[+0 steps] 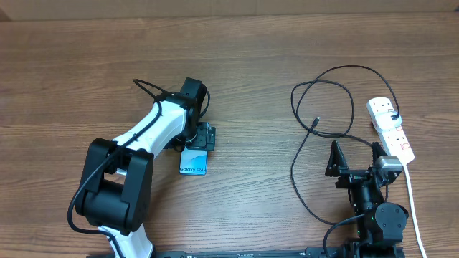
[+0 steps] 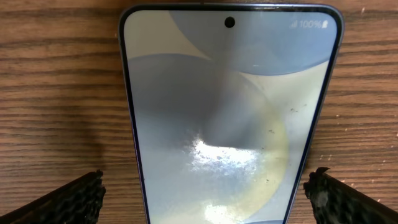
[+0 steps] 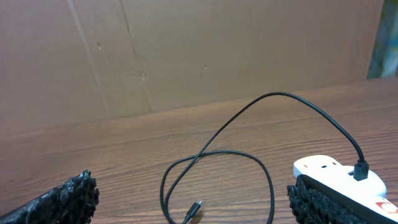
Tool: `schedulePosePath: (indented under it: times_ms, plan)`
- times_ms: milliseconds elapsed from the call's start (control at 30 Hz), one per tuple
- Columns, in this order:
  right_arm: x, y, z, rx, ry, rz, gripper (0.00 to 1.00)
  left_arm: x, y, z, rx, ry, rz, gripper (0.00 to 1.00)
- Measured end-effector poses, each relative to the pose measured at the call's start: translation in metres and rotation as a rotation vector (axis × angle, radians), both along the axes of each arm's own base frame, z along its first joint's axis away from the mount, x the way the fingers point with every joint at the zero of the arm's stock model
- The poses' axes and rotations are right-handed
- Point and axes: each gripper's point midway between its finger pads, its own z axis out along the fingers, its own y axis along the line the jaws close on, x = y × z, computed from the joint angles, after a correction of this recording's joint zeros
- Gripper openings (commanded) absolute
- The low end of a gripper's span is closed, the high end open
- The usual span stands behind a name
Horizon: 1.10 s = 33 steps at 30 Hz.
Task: Plug charger to phone and switch on socket
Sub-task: 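Close the left gripper on the phone's edge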
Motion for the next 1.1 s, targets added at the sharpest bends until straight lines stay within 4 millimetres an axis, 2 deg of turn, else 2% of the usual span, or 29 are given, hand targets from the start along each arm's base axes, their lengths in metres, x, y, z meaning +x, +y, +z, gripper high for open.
schedulePosePath:
  times_ms: [467, 733, 867, 1100]
  plan:
    - [0.0000, 0.0001, 0.0001, 0.000, 0.000, 0.000, 1.00, -0.0012, -0.0002, -0.0006, -0.002, 0.004, 0.000, 1.00]
    - [0.0000, 0.0000, 0.0000, 0.000, 0.000, 0.000, 1.00, -0.0076, 0.0000, -0.0095, -0.013, 0.010, 0.000, 1.00]
    - [0.0000, 0.0000, 0.0000, 0.000, 0.000, 0.000, 1.00, -0.0078, -0.0001, -0.0098, -0.018, -0.005, 0.000, 0.92]
    - [0.0000, -0.0001, 0.0001, 0.000, 0.000, 0.000, 1.00, -0.0072, -0.0006, -0.0096, -0.023, -0.012, 0.007, 0.84]
